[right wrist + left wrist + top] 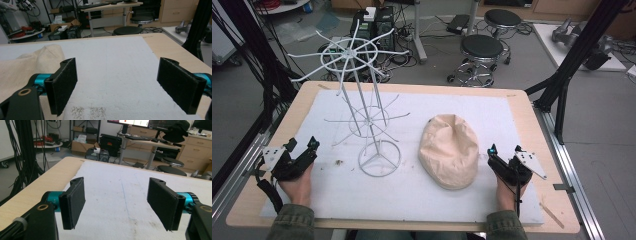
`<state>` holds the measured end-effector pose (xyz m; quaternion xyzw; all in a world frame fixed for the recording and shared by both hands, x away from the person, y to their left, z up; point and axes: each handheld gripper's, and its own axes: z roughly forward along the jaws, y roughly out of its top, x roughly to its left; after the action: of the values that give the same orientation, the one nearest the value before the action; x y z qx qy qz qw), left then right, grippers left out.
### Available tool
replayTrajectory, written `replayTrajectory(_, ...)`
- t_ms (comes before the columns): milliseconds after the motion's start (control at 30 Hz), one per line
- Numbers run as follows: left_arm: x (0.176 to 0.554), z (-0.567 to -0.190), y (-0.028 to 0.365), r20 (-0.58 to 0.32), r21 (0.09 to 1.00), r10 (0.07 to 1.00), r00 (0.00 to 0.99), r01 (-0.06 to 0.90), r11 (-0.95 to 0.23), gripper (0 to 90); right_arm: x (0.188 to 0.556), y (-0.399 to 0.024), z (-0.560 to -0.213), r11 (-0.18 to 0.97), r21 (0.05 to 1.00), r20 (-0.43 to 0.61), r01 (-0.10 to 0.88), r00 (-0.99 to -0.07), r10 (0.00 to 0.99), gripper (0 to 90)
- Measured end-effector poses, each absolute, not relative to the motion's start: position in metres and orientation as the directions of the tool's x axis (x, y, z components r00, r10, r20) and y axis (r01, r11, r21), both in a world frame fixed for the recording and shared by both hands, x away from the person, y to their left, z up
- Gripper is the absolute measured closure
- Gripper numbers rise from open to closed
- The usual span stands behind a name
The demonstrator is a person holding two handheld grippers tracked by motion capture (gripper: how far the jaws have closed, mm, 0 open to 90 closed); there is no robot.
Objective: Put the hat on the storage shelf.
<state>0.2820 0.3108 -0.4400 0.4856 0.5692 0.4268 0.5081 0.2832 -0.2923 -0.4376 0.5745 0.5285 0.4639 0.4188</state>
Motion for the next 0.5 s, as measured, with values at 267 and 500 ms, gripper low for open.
replayTrajectory(267,0.282,-0.44,0.3109,-0.166,0.979,0.986,-0.011,0.121,0.166,30.8,0.2829,-0.2924,-0.4375,-0.092,0.971,0.093,0.219,0.009,0.996,15.6)
replayTrajectory(500,0.2821,-0.4401,0.3111,-0.17,0.978,0.985,-0.013,0.122,0.17,30.8,0.2828,-0.2923,-0.4375,-0.093,0.972,0.094,0.217,0.009,0.996,15.6)
